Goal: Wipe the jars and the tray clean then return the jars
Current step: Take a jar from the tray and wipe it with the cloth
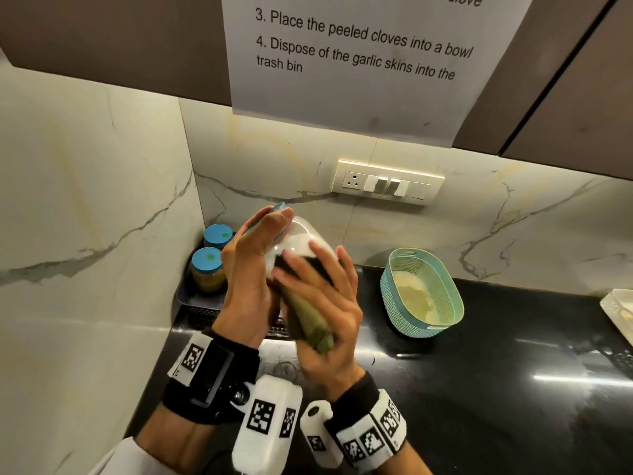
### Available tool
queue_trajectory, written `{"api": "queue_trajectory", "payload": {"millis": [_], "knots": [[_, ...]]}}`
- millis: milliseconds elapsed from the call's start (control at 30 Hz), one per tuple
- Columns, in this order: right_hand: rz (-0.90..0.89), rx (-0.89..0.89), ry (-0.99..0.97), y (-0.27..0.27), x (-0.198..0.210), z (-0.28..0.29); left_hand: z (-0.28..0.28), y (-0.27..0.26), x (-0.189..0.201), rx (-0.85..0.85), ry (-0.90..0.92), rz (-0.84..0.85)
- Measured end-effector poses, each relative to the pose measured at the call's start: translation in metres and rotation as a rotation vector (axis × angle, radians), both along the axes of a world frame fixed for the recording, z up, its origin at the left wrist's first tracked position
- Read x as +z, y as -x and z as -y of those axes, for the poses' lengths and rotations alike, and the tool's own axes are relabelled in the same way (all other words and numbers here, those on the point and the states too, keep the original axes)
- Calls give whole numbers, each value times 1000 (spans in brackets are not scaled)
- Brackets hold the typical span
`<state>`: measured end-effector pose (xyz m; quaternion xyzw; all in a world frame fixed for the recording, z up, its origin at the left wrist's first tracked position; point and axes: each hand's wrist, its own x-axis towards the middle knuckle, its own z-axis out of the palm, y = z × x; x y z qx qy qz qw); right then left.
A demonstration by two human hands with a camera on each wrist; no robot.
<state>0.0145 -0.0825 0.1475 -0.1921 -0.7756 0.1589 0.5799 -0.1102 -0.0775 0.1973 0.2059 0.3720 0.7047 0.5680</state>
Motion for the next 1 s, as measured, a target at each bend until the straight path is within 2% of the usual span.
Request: {"api": "queue_trajectory", "payload": {"millis": [67, 133, 167, 200, 267, 333, 400, 467, 567, 633, 700, 833, 933, 1000], "knots": [[-297, 96, 265, 10, 8, -6, -4, -5, -3, 56, -98, 73], [-702, 263, 738, 16, 27, -10, -6, -5, -9, 127, -145, 51], [-846, 368, 978, 15, 36, -15, -5, -5, -7, 152, -141, 19], [-896, 450, 1172, 13, 40, -20, -4, -6, -4, 180, -134, -7], [-865, 596, 1452, 10, 44, -21, -4, -9, 3, 246, -123, -70], [-902, 580, 1609, 10, 42, -12, -5, -15, 8, 318, -168, -204], [-813, 500, 1636, 8, 34, -2, -9, -18, 10, 353, -217, -392], [-729, 446, 1594, 3, 27, 1, -14, -16, 8, 374, -221, -507], [-771, 482, 1666, 2, 25, -4, -18, -9, 1, 438, -203, -643], [-844, 514, 1779, 5, 27, 1, -20, -5, -4, 477, -198, -703], [-945, 574, 1834, 2, 22, 5, -22, 0, -12, 496, -190, -716], [-1047, 508, 1699, -9, 29, 10, -14, 0, -23, 494, -179, -633], [-1043, 398, 1571, -11, 28, 0, -5, -9, -31, 480, -177, -574], [-1006, 438, 1580, -14, 28, -10, 0, -19, -30, 431, -183, -531]]}}
